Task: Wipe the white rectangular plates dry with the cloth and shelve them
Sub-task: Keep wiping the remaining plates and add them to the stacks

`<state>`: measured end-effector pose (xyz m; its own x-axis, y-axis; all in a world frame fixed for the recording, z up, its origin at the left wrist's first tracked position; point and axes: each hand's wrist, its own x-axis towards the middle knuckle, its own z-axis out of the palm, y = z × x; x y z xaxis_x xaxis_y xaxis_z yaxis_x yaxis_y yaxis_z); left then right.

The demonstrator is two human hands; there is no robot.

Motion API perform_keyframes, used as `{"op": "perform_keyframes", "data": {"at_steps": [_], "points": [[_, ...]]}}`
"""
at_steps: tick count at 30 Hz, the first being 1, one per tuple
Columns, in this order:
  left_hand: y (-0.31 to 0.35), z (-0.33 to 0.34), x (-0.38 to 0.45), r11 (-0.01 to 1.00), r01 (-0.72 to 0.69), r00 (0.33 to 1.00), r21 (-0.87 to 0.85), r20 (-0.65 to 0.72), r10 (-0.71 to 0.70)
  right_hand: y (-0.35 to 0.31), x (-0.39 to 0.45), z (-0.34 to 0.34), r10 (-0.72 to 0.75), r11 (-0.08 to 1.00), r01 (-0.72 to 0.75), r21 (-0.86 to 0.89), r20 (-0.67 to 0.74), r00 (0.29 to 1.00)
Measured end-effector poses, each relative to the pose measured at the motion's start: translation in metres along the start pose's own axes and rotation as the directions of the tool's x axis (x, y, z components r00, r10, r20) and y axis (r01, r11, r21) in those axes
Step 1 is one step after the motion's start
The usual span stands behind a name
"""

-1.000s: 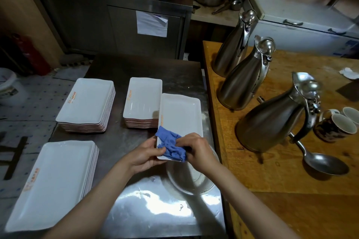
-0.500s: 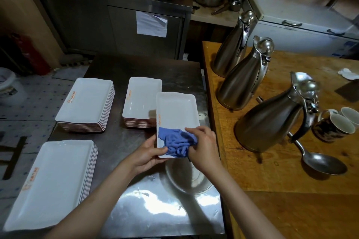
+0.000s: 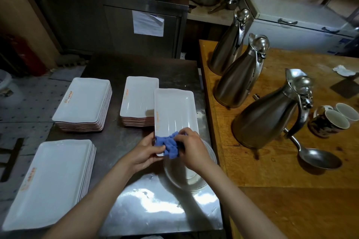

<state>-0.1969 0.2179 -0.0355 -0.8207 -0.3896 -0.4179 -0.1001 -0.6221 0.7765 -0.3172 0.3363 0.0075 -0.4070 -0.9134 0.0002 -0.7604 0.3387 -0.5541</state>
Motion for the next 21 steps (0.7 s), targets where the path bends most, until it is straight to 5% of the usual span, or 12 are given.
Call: {"op": "perform_keyframes", "data": {"at_steps": [10, 17, 21], "points": [[-0.002, -0.002, -0.005, 0.999, 0.004, 1.000, -0.045, 0.009, -0.004, 0.020, -0.005, -0.011, -0.182, 0.980, 0.176, -0.091, -0.058, 0.982], [0.000, -0.004, -0.003, 0.999, 0.003, 0.999, -0.055, -0.036, -0.005, 0.011, -0.018, -0.007, 0.109, 0.994, -0.091, 0.064, -0.382, 0.918], [0.000, -0.003, -0.002, 0.998, -0.003, 0.999, -0.064, -0.046, 0.000, 0.004, -0.021, 0.002, 0.138, 0.990, -0.137, 0.029, -0.348, 0.927]]}}
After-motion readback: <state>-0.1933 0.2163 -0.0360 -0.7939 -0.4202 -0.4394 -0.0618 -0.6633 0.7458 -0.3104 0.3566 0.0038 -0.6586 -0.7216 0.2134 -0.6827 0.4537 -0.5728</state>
